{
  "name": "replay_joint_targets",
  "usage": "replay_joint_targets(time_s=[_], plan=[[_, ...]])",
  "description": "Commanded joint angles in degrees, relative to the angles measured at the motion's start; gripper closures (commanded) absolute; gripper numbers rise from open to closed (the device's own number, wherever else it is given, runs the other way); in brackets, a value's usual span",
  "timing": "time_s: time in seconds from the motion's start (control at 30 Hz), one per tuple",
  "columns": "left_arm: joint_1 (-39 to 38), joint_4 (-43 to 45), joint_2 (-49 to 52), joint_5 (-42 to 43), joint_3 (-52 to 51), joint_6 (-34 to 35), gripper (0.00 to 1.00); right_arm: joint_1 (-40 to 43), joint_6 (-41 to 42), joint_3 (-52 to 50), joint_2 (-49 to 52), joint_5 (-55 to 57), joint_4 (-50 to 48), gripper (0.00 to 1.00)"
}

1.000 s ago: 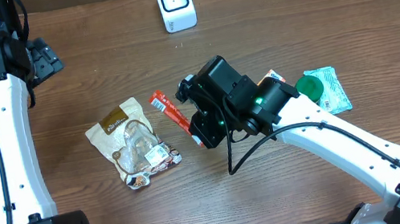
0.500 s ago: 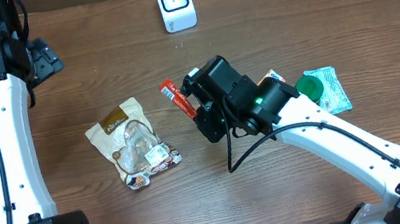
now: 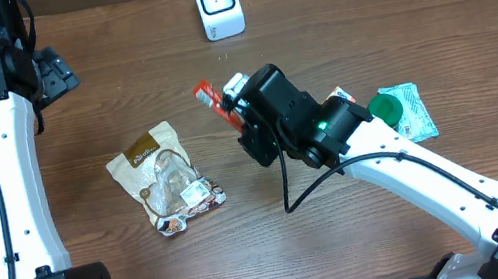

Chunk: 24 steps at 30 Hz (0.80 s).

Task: Scan the item barcode
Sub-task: 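Pull the red stick out of the bag and lift it, then carry the red stick up and hold it before the scanner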

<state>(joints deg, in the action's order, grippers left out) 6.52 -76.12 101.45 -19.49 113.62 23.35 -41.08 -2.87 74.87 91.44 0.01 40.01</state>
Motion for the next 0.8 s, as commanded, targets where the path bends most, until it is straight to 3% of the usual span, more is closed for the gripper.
replay_joint_targets(time_s=[0.0, 0.23, 0.53, 0.77], plan=[[0.1, 0.0, -1.5, 0.0, 1.2, -0.7, 0.0, 0.0, 3.0, 0.2, -1.5, 5.7, -1.4, 0.96], [0.1, 0.0, -1.5, 0.0, 1.2, -0.7, 0.0, 0.2, 1.3, 2.1, -1.5, 12.5, -1.3, 0.97], [0.1, 0.0, -1.5, 0.0, 1.2, -0.7, 0.0, 5.2, -8.5, 18.6, -1.0, 12.6, 5.3, 0.97], [0.1, 0.0, -1.5, 0.0, 1.2, -0.7, 0.0, 9.7, -17.9, 19.5, 0.5, 12.6, -2.8, 0.96]])
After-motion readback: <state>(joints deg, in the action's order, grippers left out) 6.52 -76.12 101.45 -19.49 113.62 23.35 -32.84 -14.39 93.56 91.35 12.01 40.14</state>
